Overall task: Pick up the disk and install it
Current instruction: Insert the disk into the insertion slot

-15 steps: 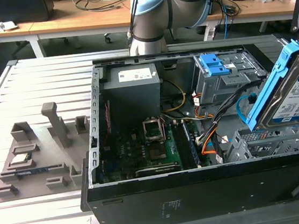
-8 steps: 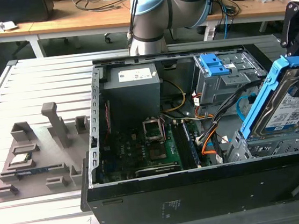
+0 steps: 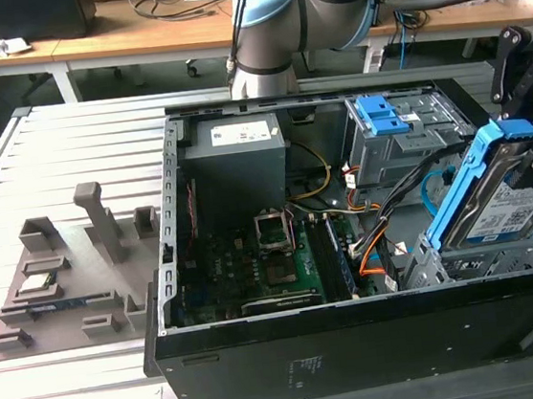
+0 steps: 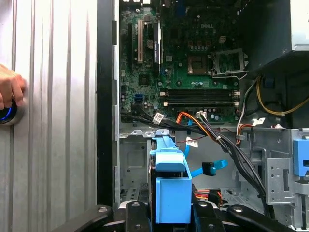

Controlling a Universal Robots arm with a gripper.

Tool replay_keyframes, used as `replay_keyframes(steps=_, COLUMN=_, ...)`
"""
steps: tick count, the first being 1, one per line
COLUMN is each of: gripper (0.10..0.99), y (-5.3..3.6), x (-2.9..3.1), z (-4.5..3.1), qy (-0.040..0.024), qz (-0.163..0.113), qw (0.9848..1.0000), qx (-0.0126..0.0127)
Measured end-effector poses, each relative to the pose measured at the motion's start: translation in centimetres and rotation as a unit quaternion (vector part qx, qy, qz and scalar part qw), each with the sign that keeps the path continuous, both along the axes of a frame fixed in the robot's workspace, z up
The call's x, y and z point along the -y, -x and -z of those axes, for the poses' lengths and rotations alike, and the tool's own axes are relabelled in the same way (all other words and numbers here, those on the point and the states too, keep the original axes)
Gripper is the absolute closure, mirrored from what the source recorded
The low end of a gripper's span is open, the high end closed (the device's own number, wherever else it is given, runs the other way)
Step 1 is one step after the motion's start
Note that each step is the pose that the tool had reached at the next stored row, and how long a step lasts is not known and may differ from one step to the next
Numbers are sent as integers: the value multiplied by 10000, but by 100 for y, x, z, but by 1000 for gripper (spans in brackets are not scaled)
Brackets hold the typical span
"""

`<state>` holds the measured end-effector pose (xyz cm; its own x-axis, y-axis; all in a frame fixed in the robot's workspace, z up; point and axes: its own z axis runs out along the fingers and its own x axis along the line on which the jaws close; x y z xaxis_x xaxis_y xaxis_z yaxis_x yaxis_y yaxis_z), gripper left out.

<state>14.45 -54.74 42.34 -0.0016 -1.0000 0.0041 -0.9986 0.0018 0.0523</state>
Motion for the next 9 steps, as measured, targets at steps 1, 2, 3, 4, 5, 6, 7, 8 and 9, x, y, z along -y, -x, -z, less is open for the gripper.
replay_keyframes(steps=1, gripper=722, y=0, x=0, z=16, qy=7, qz=1, qw=10000, qx=0)
replay_keyframes(steps=2, gripper=722, y=0, x=0, z=31, qy=13, qz=3, qw=10000, qx=0)
replay_keyframes(steps=3, gripper=722, y=1, x=0, z=57, qy=18, qz=5, qw=10000, qx=0)
replay_keyframes(steps=4, gripper=722, y=1, x=0, z=74, qy=23, qz=6, qw=10000, qx=0)
replay_keyframes(steps=5, gripper=722, y=1, x=-1, z=92, qy=28, qz=7, qw=10000, qx=0)
replay_keyframes(steps=6, gripper=722, y=1, x=0, z=110, qy=31, qz=8, qw=10000, qx=0)
replay_keyframes(steps=7, gripper=722, y=1, x=0, z=133, qy=33, qz=8, qw=10000, qx=0)
replay_keyframes(steps=8, gripper=722, y=1, x=0, z=155, qy=37, qz=8, qw=10000, qx=0)
replay_keyframes(steps=9, gripper=722, y=1, x=0, z=178, qy=39, qz=8, qw=10000, qx=0)
